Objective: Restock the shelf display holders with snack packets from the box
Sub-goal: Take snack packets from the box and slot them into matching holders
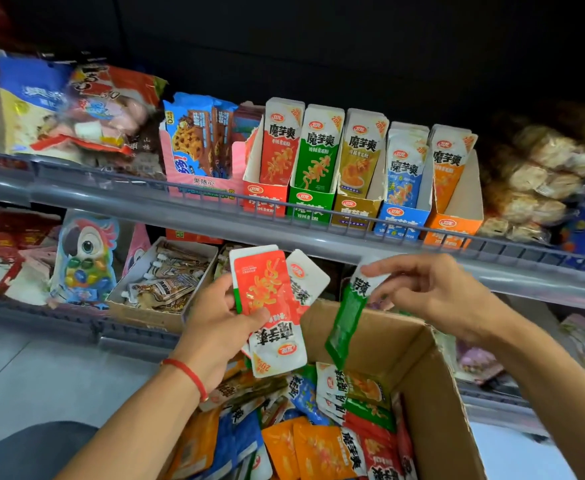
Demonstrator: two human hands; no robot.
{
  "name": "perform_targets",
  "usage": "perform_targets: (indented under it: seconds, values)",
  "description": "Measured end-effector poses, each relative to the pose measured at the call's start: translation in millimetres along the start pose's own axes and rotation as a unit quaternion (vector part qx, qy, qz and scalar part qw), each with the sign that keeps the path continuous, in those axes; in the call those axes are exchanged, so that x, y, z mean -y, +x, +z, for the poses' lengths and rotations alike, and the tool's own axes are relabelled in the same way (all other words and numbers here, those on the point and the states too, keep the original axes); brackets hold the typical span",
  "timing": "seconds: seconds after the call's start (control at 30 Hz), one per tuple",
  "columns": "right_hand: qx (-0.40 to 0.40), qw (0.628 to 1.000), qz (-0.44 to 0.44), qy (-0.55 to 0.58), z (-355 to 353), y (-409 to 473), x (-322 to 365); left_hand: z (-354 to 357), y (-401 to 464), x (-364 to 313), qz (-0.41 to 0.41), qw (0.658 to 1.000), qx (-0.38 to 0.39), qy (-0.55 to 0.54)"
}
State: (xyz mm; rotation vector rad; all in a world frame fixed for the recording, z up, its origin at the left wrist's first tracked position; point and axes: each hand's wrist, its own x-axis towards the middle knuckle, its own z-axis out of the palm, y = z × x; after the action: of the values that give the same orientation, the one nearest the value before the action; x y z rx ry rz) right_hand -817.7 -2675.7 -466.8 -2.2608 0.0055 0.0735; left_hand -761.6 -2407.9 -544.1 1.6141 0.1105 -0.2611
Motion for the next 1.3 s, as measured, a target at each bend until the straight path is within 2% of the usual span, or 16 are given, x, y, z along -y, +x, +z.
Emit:
perform_targets:
  seconds: [0.07,0.17,0.27,0.37,0.53,0.73,0.87,1.17,1.3]
  values:
    - [0.016,0.993,-0.029,-0.115,-14,5,11,-3,1,-2,0.007,1.000,-0.010,-0.013]
    - [-0.030,0.944,-0.087,-0.317,-33,23,37,-4,2,-4,0.014,1.000,-0.016,-0.020]
    - [-0.033,0.906,-0.107,-0.408,-55,44,72,-5,3,-7,0.021,0.999,-0.011,-0.026]
    - [-0.034,0.904,-0.094,-0.415,-77,67,104,-8,6,-11,0.034,0.999,-0.016,-0.014]
    - [-0.059,0.927,-0.052,-0.367,-96,104,141,-15,21,-26,0.056,0.998,-0.014,-0.007]
    - [-0.153,0.935,-0.042,-0.318,-97,150,139,-25,31,-30,0.043,0.998,-0.027,-0.032]
    - [-0.222,0.912,-0.063,-0.338,-93,176,140,-28,32,-30,0.026,0.999,-0.010,-0.042]
    - [-0.189,0.904,-0.047,-0.382,-102,197,162,-32,37,-33,0.006,0.999,-0.008,-0.044]
    - [-0.202,0.896,-0.063,-0.389,-104,197,159,-31,35,-34,0.010,0.999,-0.010,-0.039]
